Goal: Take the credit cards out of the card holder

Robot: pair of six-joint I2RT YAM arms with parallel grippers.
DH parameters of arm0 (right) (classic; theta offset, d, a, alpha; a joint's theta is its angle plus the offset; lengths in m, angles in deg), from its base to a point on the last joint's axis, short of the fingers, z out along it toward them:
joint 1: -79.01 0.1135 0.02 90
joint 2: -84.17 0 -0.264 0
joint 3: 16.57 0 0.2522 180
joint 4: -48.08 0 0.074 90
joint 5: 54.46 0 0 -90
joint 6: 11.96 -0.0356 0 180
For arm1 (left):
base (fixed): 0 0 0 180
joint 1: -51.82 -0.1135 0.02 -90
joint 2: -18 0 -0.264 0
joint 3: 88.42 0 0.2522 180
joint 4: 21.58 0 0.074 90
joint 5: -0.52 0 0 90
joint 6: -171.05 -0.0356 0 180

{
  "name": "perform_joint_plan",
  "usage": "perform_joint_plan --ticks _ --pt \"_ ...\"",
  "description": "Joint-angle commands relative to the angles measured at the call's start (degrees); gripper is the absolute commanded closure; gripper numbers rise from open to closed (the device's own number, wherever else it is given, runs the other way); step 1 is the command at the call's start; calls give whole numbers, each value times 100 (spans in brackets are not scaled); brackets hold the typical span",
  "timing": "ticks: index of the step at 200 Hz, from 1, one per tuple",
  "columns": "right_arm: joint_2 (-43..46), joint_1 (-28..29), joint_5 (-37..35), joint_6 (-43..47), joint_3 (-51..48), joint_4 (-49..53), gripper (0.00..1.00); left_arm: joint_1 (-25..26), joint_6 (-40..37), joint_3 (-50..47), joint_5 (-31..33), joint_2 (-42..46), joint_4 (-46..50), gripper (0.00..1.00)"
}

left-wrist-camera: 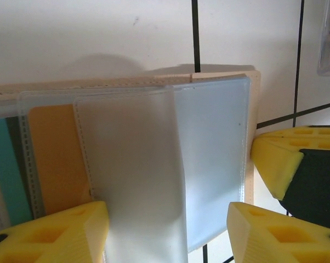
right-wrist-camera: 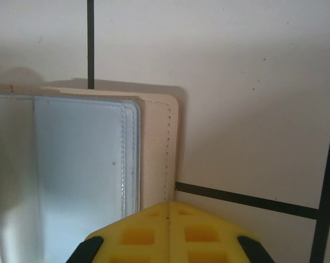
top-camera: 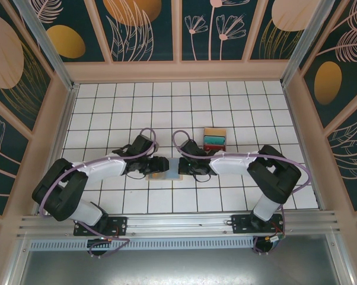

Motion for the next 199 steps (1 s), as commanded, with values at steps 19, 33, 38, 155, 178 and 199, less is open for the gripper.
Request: perform_joint_plan --ticks 19,33,38,155,178,199 --pt "-300 128 96 -24 28 255 98 49 -67 -36 -348 30 -179 39" --pt "-309 130 96 -21 39 264 98 47 -68 26 -473 11 -299 40" --pt "-308 132 96 -34 39 266 98 50 -69 59 -522 -25 -338 40" --pt "-168 123 18 -110 -26 231 99 183 159 720 -1183 -22 -830 44" --pt "-168 123 0 -106 -16 247 99 187 142 755 -769 285 -479 44" --pt "-172 123 -9 -92 -6 277 99 159 122 764 -153 558 -10 43"
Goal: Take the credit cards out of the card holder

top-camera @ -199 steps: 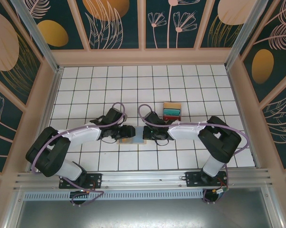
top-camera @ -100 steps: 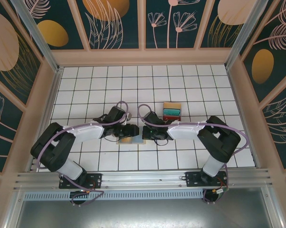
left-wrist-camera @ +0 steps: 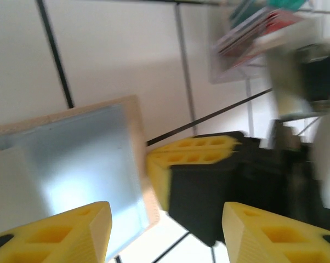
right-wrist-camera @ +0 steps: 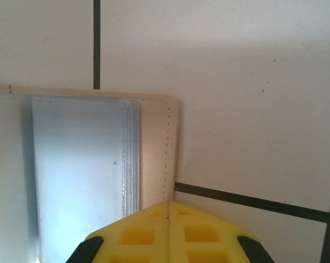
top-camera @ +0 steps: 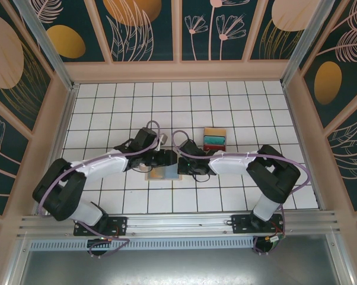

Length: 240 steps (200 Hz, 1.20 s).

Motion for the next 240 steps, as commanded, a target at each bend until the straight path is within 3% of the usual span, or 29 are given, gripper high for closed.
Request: perform_joint_plan --ticks 1,70,240 --pt "-137 90 9 -84 -55 275 99 13 51 204 549 410 380 43" --pt "-122 90 17 -90 -59 262 99 -544 -183 -50 1688 829 1485 41" --pt "-171 91 35 -80 -29 279 99 -617 -213 -552 901 67 934 44"
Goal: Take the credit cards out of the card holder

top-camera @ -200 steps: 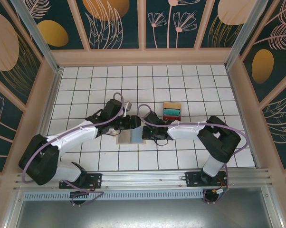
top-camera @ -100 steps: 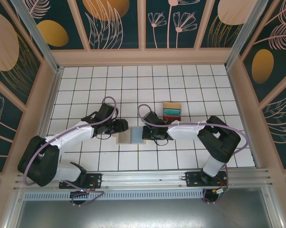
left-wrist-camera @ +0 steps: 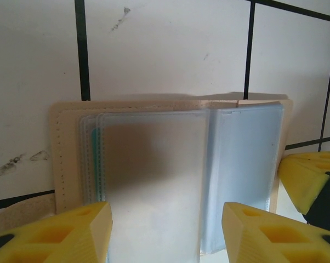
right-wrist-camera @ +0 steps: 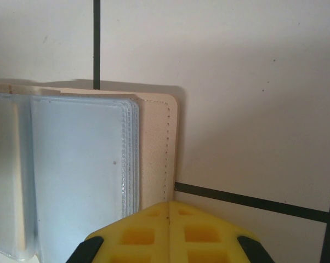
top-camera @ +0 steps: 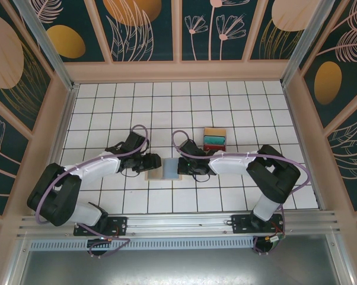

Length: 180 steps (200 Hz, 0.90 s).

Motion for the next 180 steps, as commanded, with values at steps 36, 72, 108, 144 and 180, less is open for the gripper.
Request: perform_joint_plan --ticks 36,72,108,144,180 --pt "-171 90 35 -95 -51 270 99 -1 -83 -86 -65 -157 -62 44" --pt "-169 90 44 -118 -70 244 99 -6 -48 -77 103 -13 3 44" --pt "-195 90 52 -110 -55 251 99 0 -55 -104 5 -79 -26 45" --pt "-219 94 52 -95 -27 253 99 4 -42 -170 -257 -184 -238 46" --pt "-231 90 53 -100 -16 254 99 17 -10 -227 -672 -237 -551 45"
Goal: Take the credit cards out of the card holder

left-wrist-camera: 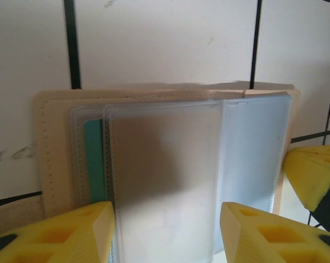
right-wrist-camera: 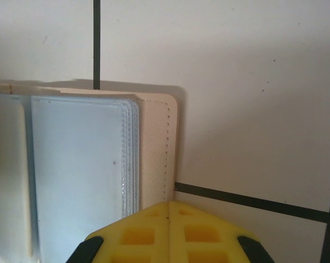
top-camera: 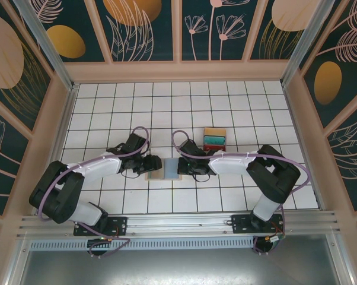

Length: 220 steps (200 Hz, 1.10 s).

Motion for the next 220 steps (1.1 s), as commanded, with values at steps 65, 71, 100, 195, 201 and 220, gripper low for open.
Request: perform_joint_plan --ticks 65,71,100,195,201,220 --pt "-250 91 52 -84 20 280 99 10 -21 -126 -563 42 -406 28" --pt "-252 90 48 -79 24 281 99 13 -26 -118 -565 57 -412 25" --pt "-249 90 30 -79 33 303 98 13 9 -90 -696 138 -513 20" --pt "333 25 -540 -276 -104 511 92 118 352 -79 -1431 57 -1272 29" --pt "415 5 -558 -296 -139 502 92 126 344 -49 -1403 47 -1241 30" --pt "636 -15 -610 -297 -175 479 91 131 320 -11 -1068 135 -1068 31"
